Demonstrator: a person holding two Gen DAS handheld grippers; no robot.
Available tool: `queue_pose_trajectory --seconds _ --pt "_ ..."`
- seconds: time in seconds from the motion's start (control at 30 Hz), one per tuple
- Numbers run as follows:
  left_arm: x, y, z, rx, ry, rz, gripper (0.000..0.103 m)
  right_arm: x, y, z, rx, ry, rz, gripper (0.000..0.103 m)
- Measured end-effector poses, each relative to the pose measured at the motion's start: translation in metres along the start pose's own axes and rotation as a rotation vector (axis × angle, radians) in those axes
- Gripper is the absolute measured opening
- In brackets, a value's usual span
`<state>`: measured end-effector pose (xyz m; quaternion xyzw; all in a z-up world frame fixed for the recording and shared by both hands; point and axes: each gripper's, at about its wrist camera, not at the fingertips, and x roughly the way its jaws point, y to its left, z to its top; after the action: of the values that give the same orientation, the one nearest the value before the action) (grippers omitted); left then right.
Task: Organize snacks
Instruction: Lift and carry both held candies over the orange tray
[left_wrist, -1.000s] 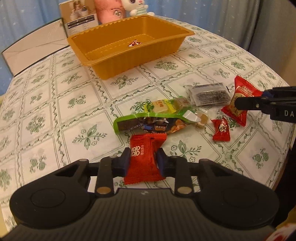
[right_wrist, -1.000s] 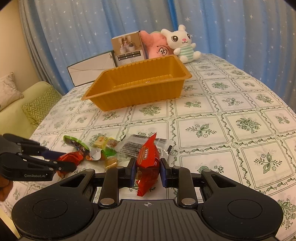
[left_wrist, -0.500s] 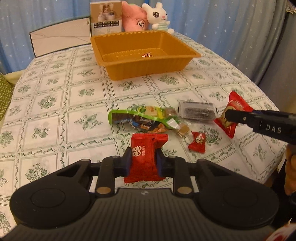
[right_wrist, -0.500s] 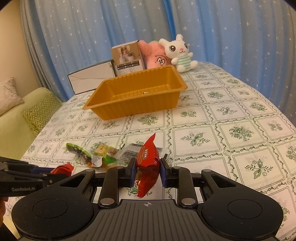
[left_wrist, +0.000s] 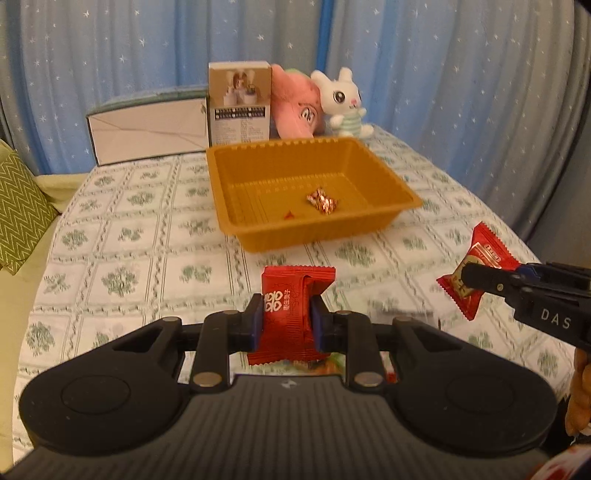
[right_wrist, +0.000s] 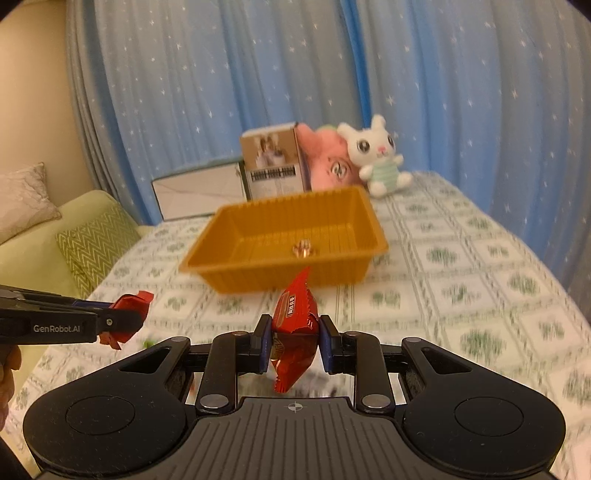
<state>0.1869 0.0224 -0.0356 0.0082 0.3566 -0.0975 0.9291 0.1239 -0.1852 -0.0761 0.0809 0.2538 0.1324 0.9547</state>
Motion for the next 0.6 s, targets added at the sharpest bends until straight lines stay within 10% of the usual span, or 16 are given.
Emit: queue_pose_trajectory --seconds 0.6 --pt "0.074 0.007 0.07 -0.044 -0.09 0.023 0.024 0.092 -0.019 0.086 -0.091 -0.047 0.015 0.027"
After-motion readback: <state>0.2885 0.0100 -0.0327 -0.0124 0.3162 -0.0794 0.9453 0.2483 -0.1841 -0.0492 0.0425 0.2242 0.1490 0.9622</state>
